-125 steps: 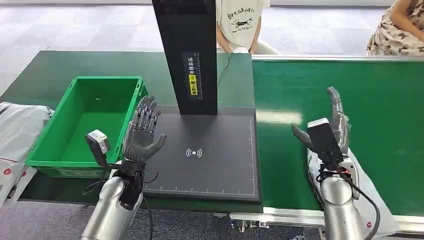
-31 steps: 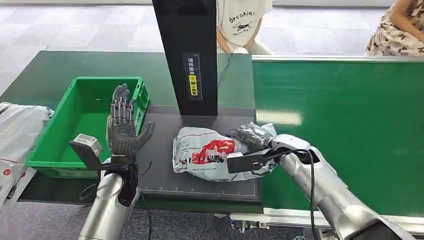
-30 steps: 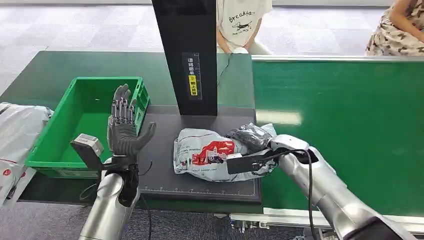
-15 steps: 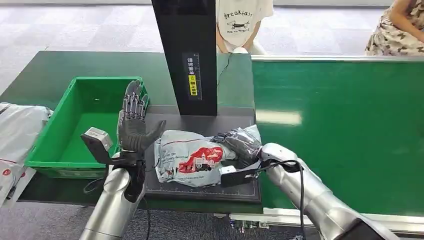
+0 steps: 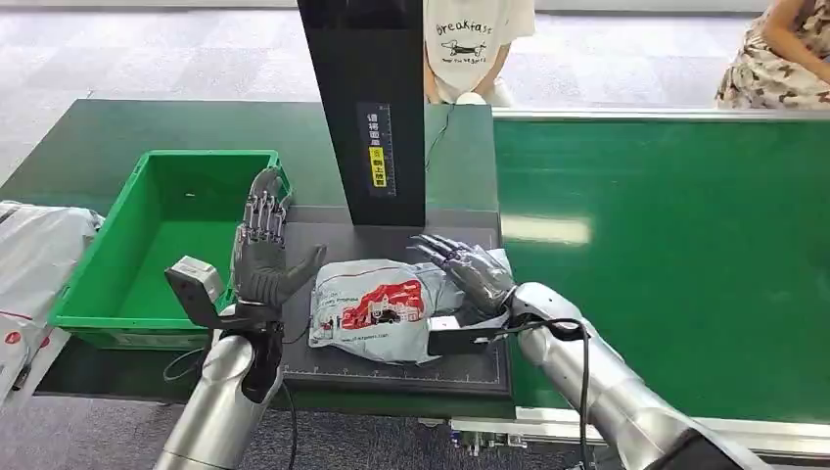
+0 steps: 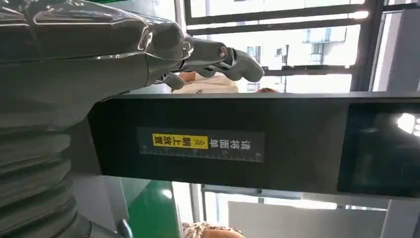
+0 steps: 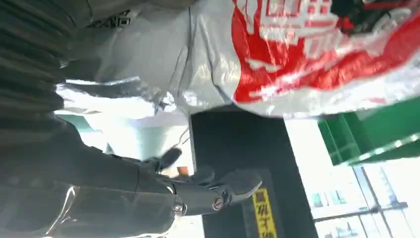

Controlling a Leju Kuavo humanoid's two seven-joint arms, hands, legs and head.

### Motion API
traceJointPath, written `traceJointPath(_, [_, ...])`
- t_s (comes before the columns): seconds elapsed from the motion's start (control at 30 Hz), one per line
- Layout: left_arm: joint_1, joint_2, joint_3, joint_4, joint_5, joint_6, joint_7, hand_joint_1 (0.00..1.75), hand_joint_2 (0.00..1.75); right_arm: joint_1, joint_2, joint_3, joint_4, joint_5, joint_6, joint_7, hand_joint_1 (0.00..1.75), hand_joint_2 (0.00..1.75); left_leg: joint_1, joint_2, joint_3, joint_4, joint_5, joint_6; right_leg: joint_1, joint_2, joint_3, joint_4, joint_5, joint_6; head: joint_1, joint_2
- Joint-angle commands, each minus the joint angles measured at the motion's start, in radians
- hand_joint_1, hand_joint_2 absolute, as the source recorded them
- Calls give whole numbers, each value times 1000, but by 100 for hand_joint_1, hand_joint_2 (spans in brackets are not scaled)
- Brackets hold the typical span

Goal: Moved the parcel from conveyor to table for the left to box.

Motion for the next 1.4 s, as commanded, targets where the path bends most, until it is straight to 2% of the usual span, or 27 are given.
traceJointPath(0.03, [-4, 22, -29, 39, 20, -3, 0, 0, 175, 154, -45, -244, -371, -296, -88, -65, 0, 175, 0, -2, 1, -1, 0, 0, 0, -2, 2, -1, -1, 0, 0, 0])
traceJointPath(0.1, [12, 25, -42, 26, 18, -10, 10, 0, 175, 255, -43, -316, -537, -437, -85, -65, 0, 175, 0, -2, 3, -2, -1, 0, 0, -2, 4, -2, -1, 0, 0, 0])
traceJointPath(0.17, [13, 44, -72, 24, -12, -32, 24, 0, 175, 316, -34, -361, -624, -509, -55, -65, 0, 175, 0, -3, 3, -2, -1, 0, 0, -3, 4, -3, -1, 0, 0, 0])
traceJointPath(0.23, [5, 58, -103, 29, -40, -70, 32, 0, 175, 361, -40, -388, -700, -497, -84, -65, 0, 175, 1, -3, 4, -2, -1, 0, 1, -3, 5, -3, -1, 0, 0, 0])
traceJointPath(0.33, [-36, 81, -163, 61, -180, -109, 67, 0, 175, 413, -32, -488, -785, -524, -69, -65, 0, 175, 0, -6, 1, -1, 0, 0, 0, -5, 2, -1, -2, 0, 0, 0])
traceJointPath(0.47, [-129, 110, -287, 188, -520, -98, 168, 0, 175, 502, -38, -596, -890, -508, -20, -65, 0, 175, 0, -6, 0, -1, 1, 0, 0, -6, 2, -1, -2, 1, 0, 0])
traceJointPath(0.63, [-267, 102, -383, 395, -799, -68, 311, 0, 175, 503, -23, -627, -910, -484, -14, -65, 0, 175, 0, -6, 0, -1, 1, 0, 0, -5, 2, -1, -1, 0, 0, 0])
traceJointPath(0.73, [-313, 82, -400, 470, -872, -77, 384, 0, 175, 499, -6, -636, -900, -470, -13, -65, 0, 175, 0, -5, 1, -1, 1, 0, 0, -5, 2, -2, -1, 0, 0, 0])
traceJointPath(0.8, [-344, 75, -427, 533, -963, -106, 476, 0, 175, 510, 4, -642, -900, -457, -9, -65, 0, 175, 0, -4, 3, -2, 1, 0, 0, -4, 4, -3, 0, 0, 0, 0])
traceJointPath(0.93, [-350, 82, -436, 587, -1017, -151, 500, 0, 175, 535, 16, -651, -909, -438, -18, -65, 0, 175, 0, -2, 4, -3, 0, 0, 0, -2, 4, -2, 0, -1, -1, 0])
traceJointPath(0.97, [-348, 83, -434, 594, -1016, -167, 491, 26, 175, 538, 18, -656, -909, -442, -16, -65, 0, 175, 0, -1, 3, -2, 0, 0, 0, -1, 3, -1, 0, -1, 0, 0])
traceJointPath(1.0, [-346, 83, -428, 598, -1009, -181, 471, 175, 175, 539, 20, -661, -907, -444, -16, -65, 0, 175, 0, -1, 5, -3, 0, 0, 0, -1, 5, -3, 0, -1, 0, 0])
traceJointPath(1.07, [-332, 87, -410, 591, -988, -201, 415, 175, 175, 548, 27, -677, -908, -448, -23, -65, 0, 175, 0, -1, 4, -3, 0, 0, -1, -1, 3, -2, 0, -1, 0, 0])
traceJointPath(1.3, [-309, 91, -370, 507, -1004, -164, 395, 175, 175, 567, 33, -702, -922, -424, -21, -65, 0, 175, 0, 0, 3, -2, 1, 0, 0, 0, 3, -1, 1, 0, 0, 0])
traceJointPath(1.37, [-299, 88, -356, 471, -997, -124, 369, 175, 175, 573, 30, -706, -929, -418, -22, -65, 0, 175, 0, 1, 4, -2, 0, 0, 0, 1, 4, -2, 1, -1, 0, 0])
traceJointPath(1.4, [-284, 79, -330, 435, -975, -54, 322, 175, 175, 578, 29, -711, -938, -415, -20, -65, 0, 175, 0, 1, 3, -2, 0, 0, 0, 0, 3, -1, 1, -1, 0, 0])
